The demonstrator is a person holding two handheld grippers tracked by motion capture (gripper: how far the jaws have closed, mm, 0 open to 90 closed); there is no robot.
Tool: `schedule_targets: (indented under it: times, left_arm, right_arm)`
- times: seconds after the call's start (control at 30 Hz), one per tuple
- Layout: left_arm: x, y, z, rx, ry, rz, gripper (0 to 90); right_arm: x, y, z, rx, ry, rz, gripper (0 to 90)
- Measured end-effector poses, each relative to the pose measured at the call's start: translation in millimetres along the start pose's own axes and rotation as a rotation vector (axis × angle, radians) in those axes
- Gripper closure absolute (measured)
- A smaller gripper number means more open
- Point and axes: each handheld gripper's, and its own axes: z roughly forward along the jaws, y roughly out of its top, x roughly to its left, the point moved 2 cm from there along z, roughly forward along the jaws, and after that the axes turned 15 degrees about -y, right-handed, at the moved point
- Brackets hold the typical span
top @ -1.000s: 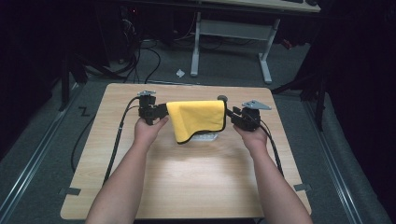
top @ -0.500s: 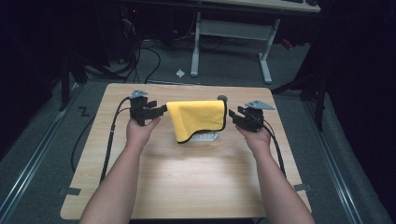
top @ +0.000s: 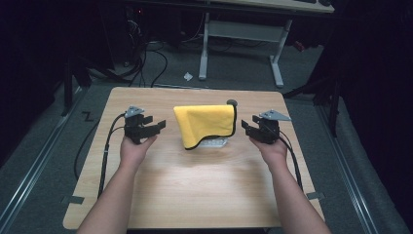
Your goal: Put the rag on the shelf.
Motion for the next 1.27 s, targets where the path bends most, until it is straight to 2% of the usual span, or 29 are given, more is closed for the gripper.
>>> schedule_targets:
  times: [0.07, 0.1, 0.2, 0.27, 0.3, 0.37, 0.43, 0.5, 0.57, 0.67, 0.77, 0.8, 0.87, 0.9, 0.93, 1.0, 1.1, 1.23, 1.27]
  left_arm:
    - [-5.0, -8.2, -5.2, 0.008, 0.004, 0.013, 35.1]
    - [-7.6, -12.2, -7.5, 0.014, -0.004, 0.017, 35.2]
    - [-16.7, -24.1, -16.1, 0.013, -0.024, 0.031, 34.1]
    - [-22.6, -30.9, -22.1, 0.009, -0.043, 0.033, 33.8]
    - [-26.8, -35.8, -26.7, 0.011, -0.057, 0.038, 33.8]
    - [-34.1, -44.2, -33.8, 0.005, -0.084, 0.030, 33.9]
    - [-42.3, -53.8, -40.1, 0.003, -0.103, 0.025, 34.0]
    - [-50.7, -64.6, -45.2, 0.019, -0.114, 0.039, 34.0]
    - [-58.4, -76.3, -49.9, 0.033, -0.128, 0.042, 33.9]
    - [-70.8, -92.5, -55.2, 0.064, -0.155, 0.034, 34.6]
    - [-96.5, -111.7, -58.6, 0.104, -0.186, 0.057, 35.3]
    - [-104.4, -116.0, -57.7, 0.133, -0.197, 0.063, 35.3]
    - [-115.8, -124.5, -54.5, 0.160, -0.202, 0.076, 35.6]
    - [-118.3, -127.0, -50.1, 0.184, -0.202, 0.079, 36.7]
    - [-118.8, -127.8, -46.0, 0.206, -0.202, 0.080, 36.4]
    - [-115.3, -127.6, -37.6, 0.232, -0.199, 0.058, 35.4]
    - [-110.0, -126.6, -36.5, 0.217, -0.218, -0.003, 35.9]
    - [-108.4, -130.0, -38.2, 0.243, -0.194, 0.021, 35.7]
    - [-107.3, -130.3, -38.7, 0.242, -0.190, 0.014, 35.8]
  right_arm:
    - [1.7, -2.4, -5.2, -0.002, -0.005, -0.004, 45.4]
    - [3.3, -4.2, -8.1, 0.016, -0.010, -0.016, 44.6]
    - [9.0, -8.5, -18.3, 0.019, -0.020, -0.047, 42.6]
    - [13.2, -12.3, -26.5, -0.017, -0.019, -0.064, 43.3]
    - [15.7, -15.0, -31.8, -0.052, -0.024, -0.076, 43.3]
    - [22.0, -18.4, -39.9, -0.029, -0.028, -0.113, 41.4]
    - [29.1, -25.3, -50.1, -0.056, -0.019, -0.134, 41.8]
    - [34.9, -31.2, -57.9, -0.061, -0.014, -0.142, 41.6]
    - [43.6, -39.5, -66.2, -0.032, 0.005, -0.161, 40.3]
    - [55.4, -52.9, -77.8, -0.044, 0.028, -0.164, 41.8]
    - [71.7, -71.2, -89.6, -0.006, 0.054, -0.195, 41.5]
    - [77.1, -81.9, -96.2, -0.009, 0.060, -0.190, 41.5]
    - [82.8, -103.3, -104.7, -0.011, 0.072, -0.164, 43.0]
    - [86.6, -111.3, -105.5, 0.023, 0.097, -0.181, 41.8]
    - [90.2, -116.2, -104.7, 0.046, 0.118, -0.218, 40.7]
    - [93.9, -121.6, -102.6, 0.054, 0.116, -0.252, 41.6]
    - [95.5, -119.5, -98.7, 0.057, 0.121, -0.237, 41.0]
    - [98.1, -121.2, -97.5, 0.053, 0.131, -0.260, 41.1]
    - [97.9, -122.3, -96.6, 0.060, 0.134, -0.261, 41.2]
